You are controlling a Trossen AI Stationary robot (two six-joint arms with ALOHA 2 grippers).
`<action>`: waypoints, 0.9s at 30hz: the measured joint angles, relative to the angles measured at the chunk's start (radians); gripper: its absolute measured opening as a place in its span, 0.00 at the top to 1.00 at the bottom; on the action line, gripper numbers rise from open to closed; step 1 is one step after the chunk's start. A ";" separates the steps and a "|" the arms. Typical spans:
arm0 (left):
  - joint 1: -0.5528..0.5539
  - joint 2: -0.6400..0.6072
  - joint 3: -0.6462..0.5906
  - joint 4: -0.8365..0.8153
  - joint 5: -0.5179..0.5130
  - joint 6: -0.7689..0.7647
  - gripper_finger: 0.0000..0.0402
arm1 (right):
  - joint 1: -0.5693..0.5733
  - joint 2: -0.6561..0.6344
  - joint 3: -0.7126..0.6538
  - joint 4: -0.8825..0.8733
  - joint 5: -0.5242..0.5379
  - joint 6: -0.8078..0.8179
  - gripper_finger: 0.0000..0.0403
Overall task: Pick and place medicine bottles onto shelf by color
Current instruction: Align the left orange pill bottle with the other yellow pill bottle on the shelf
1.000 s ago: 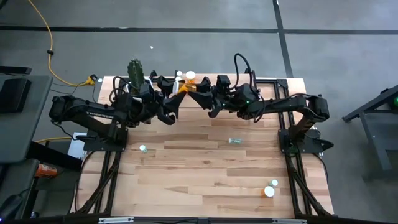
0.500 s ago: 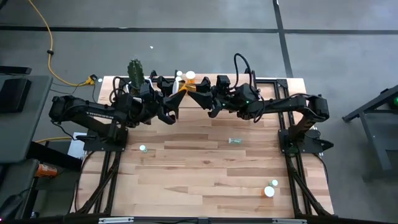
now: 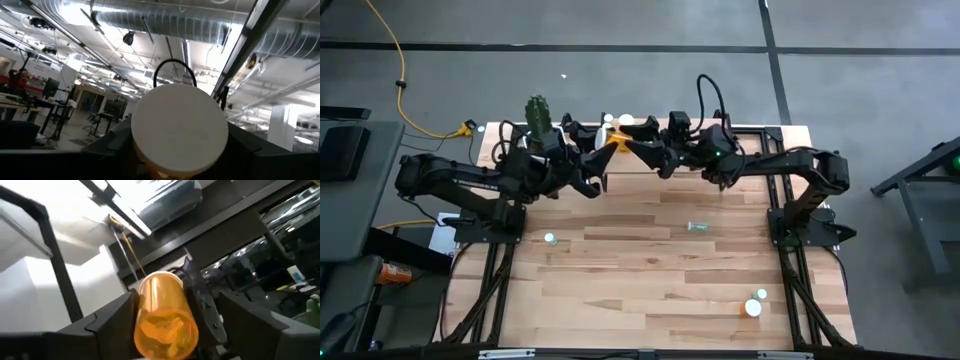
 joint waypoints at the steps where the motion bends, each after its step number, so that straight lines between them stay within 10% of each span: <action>1: 0.000 -0.009 0.000 -0.013 -0.001 0.005 0.55 | -0.010 -0.006 0.000 -0.012 -0.018 0.000 0.29; 7: 0.000 -0.108 0.001 -0.161 -0.043 0.012 0.55 | -0.087 -0.126 0.000 -0.284 -0.072 -0.099 0.27; 14: -0.001 -0.153 0.018 -0.512 -0.180 -0.089 0.55 | -0.128 -0.340 0.000 -0.695 0.116 -0.348 0.27; 27: 0.082 0.292 0.344 -1.034 -0.416 -0.165 0.55 | -0.120 -0.444 0.000 -0.947 0.237 -0.421 0.27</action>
